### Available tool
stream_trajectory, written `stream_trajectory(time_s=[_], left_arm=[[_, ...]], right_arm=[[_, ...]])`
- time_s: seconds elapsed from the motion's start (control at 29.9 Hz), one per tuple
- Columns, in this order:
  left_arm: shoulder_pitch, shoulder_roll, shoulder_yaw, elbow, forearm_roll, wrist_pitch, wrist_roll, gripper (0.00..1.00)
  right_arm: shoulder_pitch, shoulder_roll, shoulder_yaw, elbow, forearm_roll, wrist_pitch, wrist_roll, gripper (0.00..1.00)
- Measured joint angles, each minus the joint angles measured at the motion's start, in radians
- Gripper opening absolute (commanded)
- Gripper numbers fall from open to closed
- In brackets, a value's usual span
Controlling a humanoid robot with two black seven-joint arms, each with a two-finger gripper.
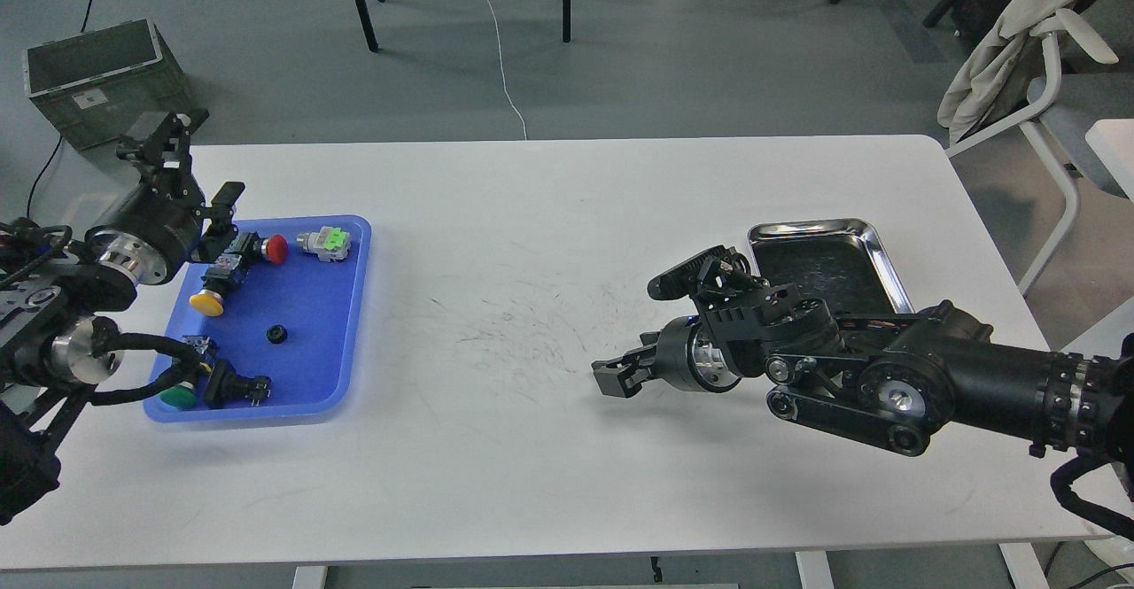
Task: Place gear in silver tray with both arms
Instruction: 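Lower the right gripper onto the black gear and grasp it, then carry the gear into the silver tray and open the right gripper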
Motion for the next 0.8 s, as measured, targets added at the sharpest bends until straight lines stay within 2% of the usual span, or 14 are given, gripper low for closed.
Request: stream_trajectory(time_s=[0.07,0.17,0.27,0.3,0.6,0.8], left_arm=[[0.002,0.003,-0.001,0.0,0.0,0.0,0.0,0.98],[0.003,0.006,-0.001,0.0,0.0,0.0,-0.004,0.98],[0.003,0.007,-0.001,0.0,0.0,0.0,-0.006,0.98],[0.003,0.007,-0.001,0.0,0.0,0.0,-0.006,0.98],[0.011,0.017,0.0,0.0,0.0,0.0,-0.008,0.98],[0.011,0.022,-0.001,0.0,0.0,0.0,-0.008,0.98]], right_arm=[[0.008,-0.001,-0.016,0.0,-0.002,0.0,0.001,0.38],[0.022,-0.004,-0.038,-0.002,-0.003,0.001,0.003,0.19],[0.026,-0.006,-0.046,-0.002,-0.003,0.002,0.007,0.04],[0.026,-0.007,-0.047,-0.003,-0.003,0.003,0.007,0.02],[0.055,-0.035,-0.041,0.009,-0.002,0.009,0.01,0.02],[0.124,-0.143,0.05,0.069,0.006,0.003,0.01,0.02]])
